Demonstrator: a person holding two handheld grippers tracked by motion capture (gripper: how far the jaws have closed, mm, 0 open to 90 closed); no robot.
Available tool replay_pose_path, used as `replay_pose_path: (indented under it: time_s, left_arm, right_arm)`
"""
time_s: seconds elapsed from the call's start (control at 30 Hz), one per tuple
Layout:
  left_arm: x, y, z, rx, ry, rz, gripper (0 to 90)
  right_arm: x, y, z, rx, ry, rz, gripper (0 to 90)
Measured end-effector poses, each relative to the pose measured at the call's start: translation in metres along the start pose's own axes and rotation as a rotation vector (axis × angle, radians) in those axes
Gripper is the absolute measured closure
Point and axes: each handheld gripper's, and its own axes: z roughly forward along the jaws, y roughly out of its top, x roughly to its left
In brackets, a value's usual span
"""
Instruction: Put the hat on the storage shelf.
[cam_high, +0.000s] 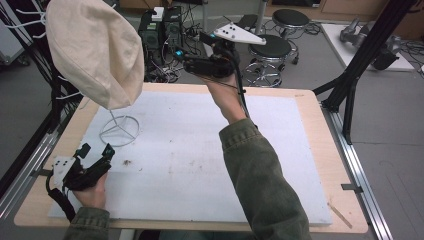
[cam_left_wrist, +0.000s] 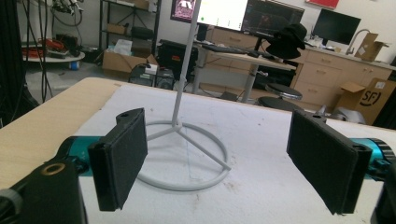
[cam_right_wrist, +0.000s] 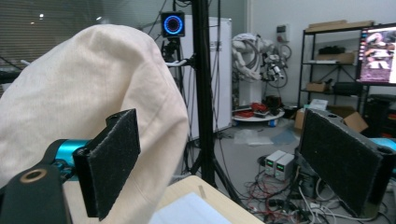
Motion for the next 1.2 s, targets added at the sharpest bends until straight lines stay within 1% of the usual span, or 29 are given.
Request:
replay_pose_path:
  time_s: [0.1,0.17,0.23,0.3,0.37,0.4,0.43,0.57,0.6,0.73,0.77,1.0,1.07,1.17,1.2]
  left_arm:
    - [0.0,0.0,0.0,0.008,-0.002,-0.001,20.6]
    - [-0.001,0.0,0.0,0.003,-0.003,-0.001,20.6]
    - [-0.001,0.0,-0.001,0.001,-0.002,0.003,20.6]
    - [-0.001,0.0,-0.001,0.002,-0.002,0.002,20.6]
    - [-0.002,0.0,-0.001,0.001,-0.003,0.004,20.6]
    - [-0.002,0.0,-0.001,0.001,-0.004,0.005,20.6]
    - [-0.002,0.0,-0.001,0.002,-0.004,0.005,20.6]
    - [-0.002,0.0,-0.002,-0.001,-0.005,0.004,20.6]
    - [-0.002,0.0,-0.002,0.0,-0.005,0.005,20.6]
    - [-0.002,0.001,-0.003,-0.002,-0.004,0.004,20.6]
    - [-0.003,0.001,-0.003,-0.002,-0.002,0.005,20.6]
    - [-0.003,0.001,-0.004,-0.002,-0.003,0.014,20.6]
    - [-0.003,0.001,-0.004,0.0,-0.004,0.015,20.6]
    - [-0.003,0.001,-0.006,0.003,-0.001,0.018,20.6]
    - [-0.002,0.001,-0.006,-0.001,0.002,0.015,20.6]
  right_arm:
    - [-0.002,-0.006,-0.016,-0.006,-0.024,0.002,11.8]
    - [-0.004,-0.01,-0.023,0.004,-0.031,0.011,11.6]
    - [-0.005,-0.015,-0.032,-0.004,-0.041,0.001,11.6]
    - [-0.006,-0.021,-0.042,-0.001,-0.045,0.016,11.6]
    - [-0.007,-0.026,-0.049,0.004,-0.05,0.013,11.6]
    - [-0.008,-0.028,-0.053,0.006,-0.054,0.02,11.6]
    - [-0.009,-0.03,-0.057,0.002,-0.057,0.018,11.6]
    - [-0.011,-0.039,-0.073,-0.004,-0.069,0.038,11.6]
    - [-0.012,-0.041,-0.077,-0.007,-0.072,0.038,11.6]
    - [-0.014,-0.047,-0.09,-0.009,-0.088,0.042,11.6]
    - [-0.015,-0.048,-0.094,-0.011,-0.098,0.045,11.6]
    - [-0.019,-0.062,-0.111,0.001,-0.128,0.055,11.6]
    - [-0.02,-0.067,-0.116,0.009,-0.14,0.045,11.6]
    - [-0.02,-0.073,-0.123,0.035,-0.174,0.003,11.6]
    - [-0.021,-0.075,-0.125,0.039,-0.176,-0.001,11.5]
